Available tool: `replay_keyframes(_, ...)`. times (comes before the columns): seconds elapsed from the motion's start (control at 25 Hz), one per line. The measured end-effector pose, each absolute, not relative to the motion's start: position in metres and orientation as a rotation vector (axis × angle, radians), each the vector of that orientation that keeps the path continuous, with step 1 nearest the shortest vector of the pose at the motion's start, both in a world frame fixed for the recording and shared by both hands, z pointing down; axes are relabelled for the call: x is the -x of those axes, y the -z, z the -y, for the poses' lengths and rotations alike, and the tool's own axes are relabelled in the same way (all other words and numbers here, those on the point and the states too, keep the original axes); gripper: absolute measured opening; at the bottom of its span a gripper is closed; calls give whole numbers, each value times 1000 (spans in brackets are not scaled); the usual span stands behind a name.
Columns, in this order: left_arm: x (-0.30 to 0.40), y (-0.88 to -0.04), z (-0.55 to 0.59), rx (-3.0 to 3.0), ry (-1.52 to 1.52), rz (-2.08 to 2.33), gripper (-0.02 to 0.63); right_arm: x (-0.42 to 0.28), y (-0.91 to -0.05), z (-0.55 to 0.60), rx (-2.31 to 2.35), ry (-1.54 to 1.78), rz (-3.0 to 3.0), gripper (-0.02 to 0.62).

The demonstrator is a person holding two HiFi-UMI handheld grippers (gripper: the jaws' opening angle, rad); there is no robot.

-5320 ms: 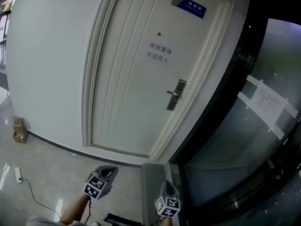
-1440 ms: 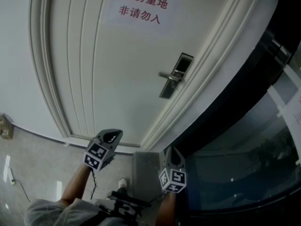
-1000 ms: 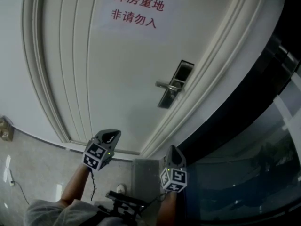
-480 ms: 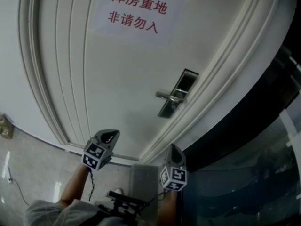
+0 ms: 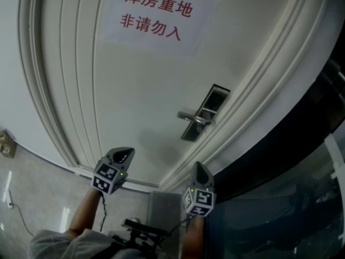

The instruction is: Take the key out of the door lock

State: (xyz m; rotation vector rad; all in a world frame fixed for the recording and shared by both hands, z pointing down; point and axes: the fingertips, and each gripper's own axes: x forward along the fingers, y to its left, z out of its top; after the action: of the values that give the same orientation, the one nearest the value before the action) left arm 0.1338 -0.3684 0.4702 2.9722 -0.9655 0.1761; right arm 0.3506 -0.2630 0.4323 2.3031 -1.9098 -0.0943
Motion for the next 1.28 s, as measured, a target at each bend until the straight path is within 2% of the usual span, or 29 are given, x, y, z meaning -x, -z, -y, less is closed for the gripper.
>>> replay_keyframes(1.28,-125,-477,403,-2880,-186,1122,5,-384,-398,349,-2112,337,1754,13)
